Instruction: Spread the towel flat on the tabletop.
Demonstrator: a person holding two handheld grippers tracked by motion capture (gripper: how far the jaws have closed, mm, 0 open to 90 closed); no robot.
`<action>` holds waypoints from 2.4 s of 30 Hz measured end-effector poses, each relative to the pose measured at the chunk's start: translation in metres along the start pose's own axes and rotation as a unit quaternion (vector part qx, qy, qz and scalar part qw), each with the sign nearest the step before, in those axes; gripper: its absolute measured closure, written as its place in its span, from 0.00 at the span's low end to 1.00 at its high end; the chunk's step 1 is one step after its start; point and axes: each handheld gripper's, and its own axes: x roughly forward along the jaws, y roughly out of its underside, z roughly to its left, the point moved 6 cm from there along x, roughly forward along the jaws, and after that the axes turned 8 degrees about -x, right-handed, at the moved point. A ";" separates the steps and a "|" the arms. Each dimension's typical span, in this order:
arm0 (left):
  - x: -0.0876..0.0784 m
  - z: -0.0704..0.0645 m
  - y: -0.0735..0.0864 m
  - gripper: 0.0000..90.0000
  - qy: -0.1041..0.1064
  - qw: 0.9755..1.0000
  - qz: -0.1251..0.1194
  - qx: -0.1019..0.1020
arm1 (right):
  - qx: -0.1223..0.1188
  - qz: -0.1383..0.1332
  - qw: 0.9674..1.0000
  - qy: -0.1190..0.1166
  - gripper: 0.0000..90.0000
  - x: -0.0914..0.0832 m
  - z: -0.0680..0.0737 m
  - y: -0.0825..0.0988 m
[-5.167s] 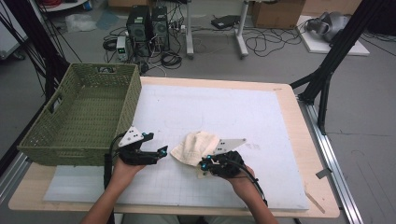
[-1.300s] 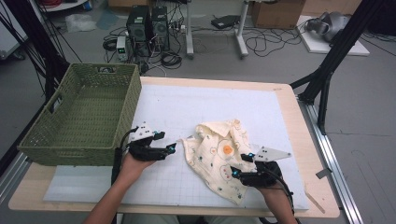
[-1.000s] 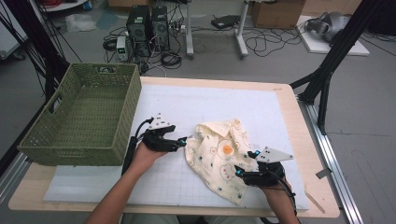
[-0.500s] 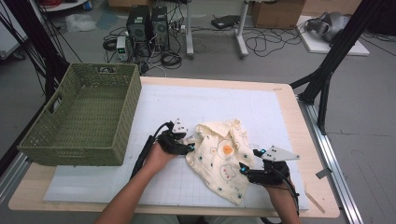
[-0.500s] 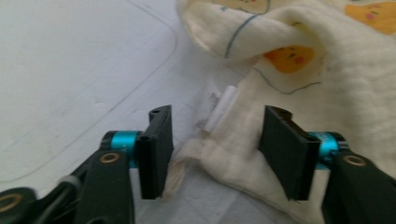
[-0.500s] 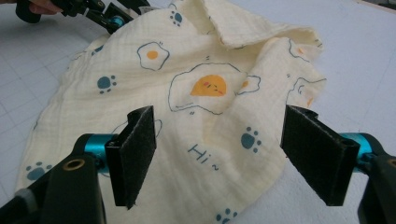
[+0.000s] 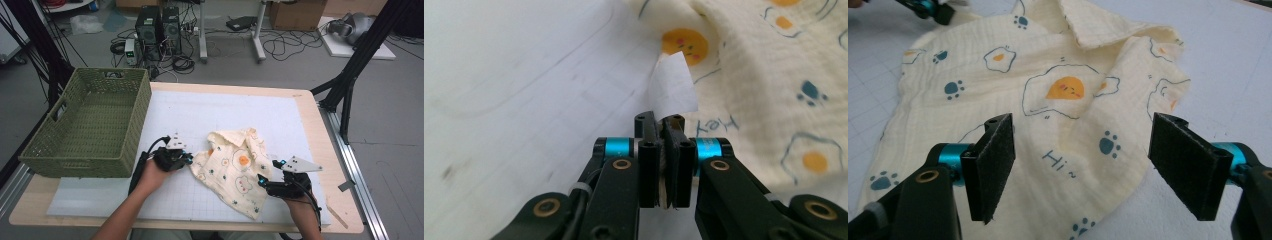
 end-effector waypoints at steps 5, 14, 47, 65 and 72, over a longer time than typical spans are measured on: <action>-0.026 0.007 0.018 0.95 -0.004 1.000 -0.013 -0.021 | 0.007 0.001 1.000 0.005 0.29 -0.001 -0.001 0.000; -0.064 -0.005 0.049 0.95 -0.006 1.000 -0.015 -0.011 | 0.019 0.013 1.000 0.019 0.29 0.002 -0.007 0.005; 0.002 -0.013 -0.045 0.47 0.021 0.997 -0.065 0.019 | 0.077 0.021 0.996 0.040 0.35 0.009 -0.025 0.015; 0.064 -0.015 -0.057 0.62 -0.031 0.998 -0.015 0.049 | 0.072 0.022 0.997 0.033 0.35 0.010 -0.023 0.014; 0.067 -0.009 -0.057 0.96 -0.055 0.996 -0.001 0.066 | 0.068 0.022 0.997 0.030 0.36 0.010 -0.022 0.015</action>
